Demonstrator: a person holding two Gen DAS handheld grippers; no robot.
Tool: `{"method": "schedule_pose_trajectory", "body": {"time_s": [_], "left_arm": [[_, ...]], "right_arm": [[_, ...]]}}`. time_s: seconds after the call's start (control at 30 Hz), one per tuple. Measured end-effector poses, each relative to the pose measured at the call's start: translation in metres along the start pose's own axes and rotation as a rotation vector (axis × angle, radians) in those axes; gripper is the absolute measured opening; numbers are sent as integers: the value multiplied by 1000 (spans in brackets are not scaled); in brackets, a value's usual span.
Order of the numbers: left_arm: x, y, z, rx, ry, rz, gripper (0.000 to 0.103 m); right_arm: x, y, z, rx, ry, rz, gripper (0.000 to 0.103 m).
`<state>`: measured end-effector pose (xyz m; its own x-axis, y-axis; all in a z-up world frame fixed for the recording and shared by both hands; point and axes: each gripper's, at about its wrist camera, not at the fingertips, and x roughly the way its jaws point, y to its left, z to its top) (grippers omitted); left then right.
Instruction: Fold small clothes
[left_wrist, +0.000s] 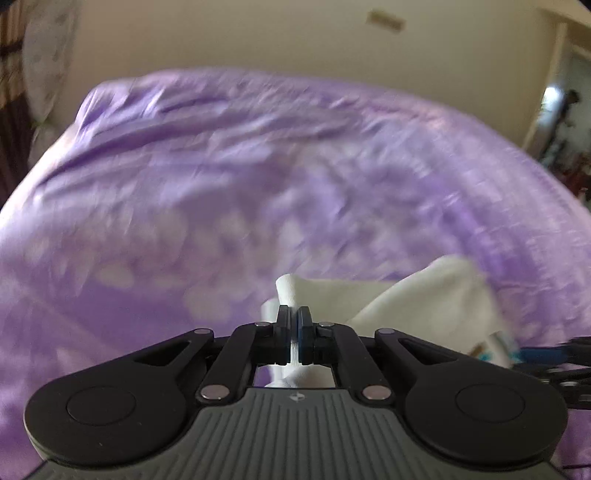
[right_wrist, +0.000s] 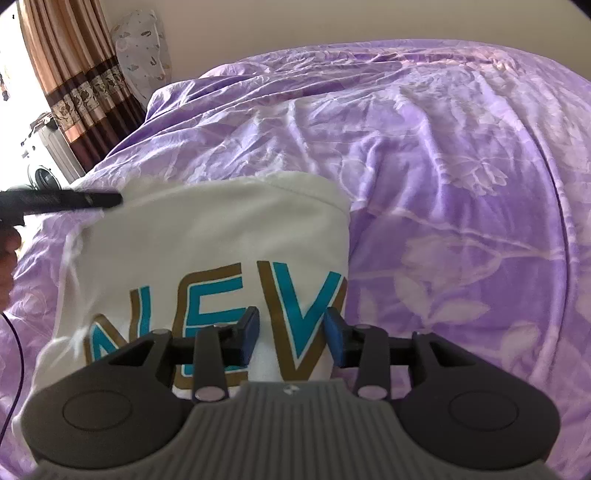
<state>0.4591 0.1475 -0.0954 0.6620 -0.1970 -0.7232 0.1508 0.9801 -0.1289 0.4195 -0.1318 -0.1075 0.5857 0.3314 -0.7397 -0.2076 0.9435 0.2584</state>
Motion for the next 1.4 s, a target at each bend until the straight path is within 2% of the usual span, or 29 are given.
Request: {"method": "schedule_pose_trajectory", "body": {"time_s": [0.1,0.17,0.2,0.3,0.33,0.4,0.47,0.5,0.57,0.67,0.73,0.9,1.1,1.2,1.27,1.3,1.33,1.4], "left_arm": [[13,9,-6,-61,20,18,6],[6,16,-6,-113,6,31,25],[1,19,-6,-133,-3,37,29],[-21,33,-5,-196,-19,77,30],[-31,38,-7,-226,-25,66,31],[-49,45,-11,-285,-29,16,42],[-64,47,-18,-321,-35,-47,70],[-70,47,-22,-331,-36,-74,74],[-70,46,-30,-358,2,-120,78],[-59,48,-46,-421,69,-175,79],[-50,53,-55,-463,78,-179,79],[-20,75,-71,-635,106,-262,79],[7,77,-75,-672,100,-328,78],[16,68,-70,-632,92,-335,65],[20,63,-66,-598,91,-319,48],[20,62,-67,-593,91,-316,44],[19,62,-67,-591,87,-312,38],[12,58,-66,-571,67,-297,30]], "right_arm": [[0,0,-2,-4,4,-7,42],[-2,-3,-2,9,8,-10,42],[-4,-6,-3,18,6,-9,42],[-13,-10,-2,24,-9,-30,45],[-15,-12,-2,29,-12,-33,47],[-21,-15,-4,54,-17,-27,53],[-24,-20,-6,93,-16,-15,55],[-26,-21,-8,111,-18,-7,57],[-28,-25,-10,158,-19,20,68],[-27,-33,-11,250,-12,88,68],[-25,-38,-12,297,-8,118,68],[-6,-52,-14,394,25,186,68],[33,-74,-14,519,78,260,67],[47,-79,-11,540,74,296,61],[54,-80,-9,545,77,304,50],[57,-81,-8,549,79,305,46],[59,-81,-7,546,80,311,36],[59,-79,-6,536,82,314,30]]}}
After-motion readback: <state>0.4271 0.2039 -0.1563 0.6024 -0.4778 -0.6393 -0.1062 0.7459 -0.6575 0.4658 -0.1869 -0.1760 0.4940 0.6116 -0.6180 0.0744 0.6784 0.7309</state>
